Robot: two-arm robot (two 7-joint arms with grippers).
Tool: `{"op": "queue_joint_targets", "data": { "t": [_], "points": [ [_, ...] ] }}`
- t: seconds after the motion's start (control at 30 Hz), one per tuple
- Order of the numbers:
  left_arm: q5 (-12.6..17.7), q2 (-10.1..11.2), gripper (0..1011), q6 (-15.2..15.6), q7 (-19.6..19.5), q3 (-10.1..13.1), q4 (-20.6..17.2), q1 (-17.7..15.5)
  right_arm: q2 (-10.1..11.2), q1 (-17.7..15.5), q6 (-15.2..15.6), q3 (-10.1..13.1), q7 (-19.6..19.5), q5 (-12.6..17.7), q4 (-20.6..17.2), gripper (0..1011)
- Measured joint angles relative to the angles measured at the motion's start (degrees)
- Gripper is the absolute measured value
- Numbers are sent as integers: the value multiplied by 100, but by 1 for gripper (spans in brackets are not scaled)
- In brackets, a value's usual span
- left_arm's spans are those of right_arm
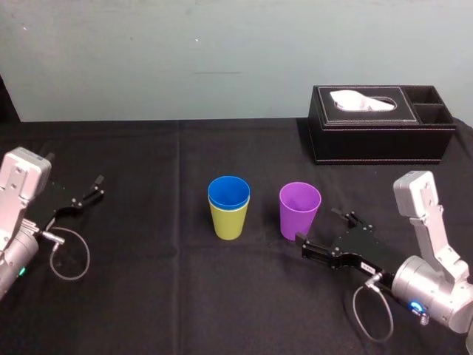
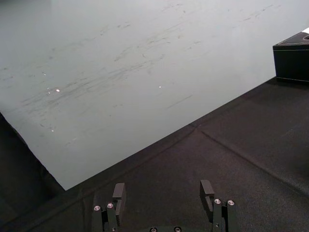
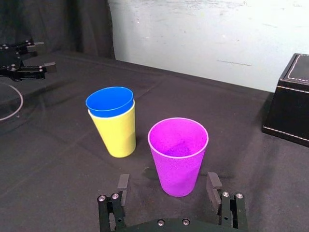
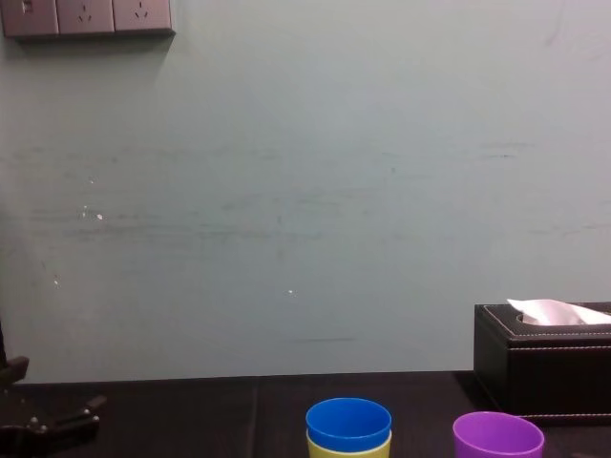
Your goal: Stack the three plastic cups sequentially using one hand.
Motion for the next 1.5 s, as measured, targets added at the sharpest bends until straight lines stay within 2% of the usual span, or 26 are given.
{"op": "queue_joint_targets", "data": {
  "t": [0.77,1.5],
  "points": [
    [0,0,1010,0,0,0,0,0,-306,540,107,-188,62,-193,524,1000],
    [0,0,1010,0,0,0,0,0,-470,880,165,-303,113,-252,827,1000]
  ]
}}
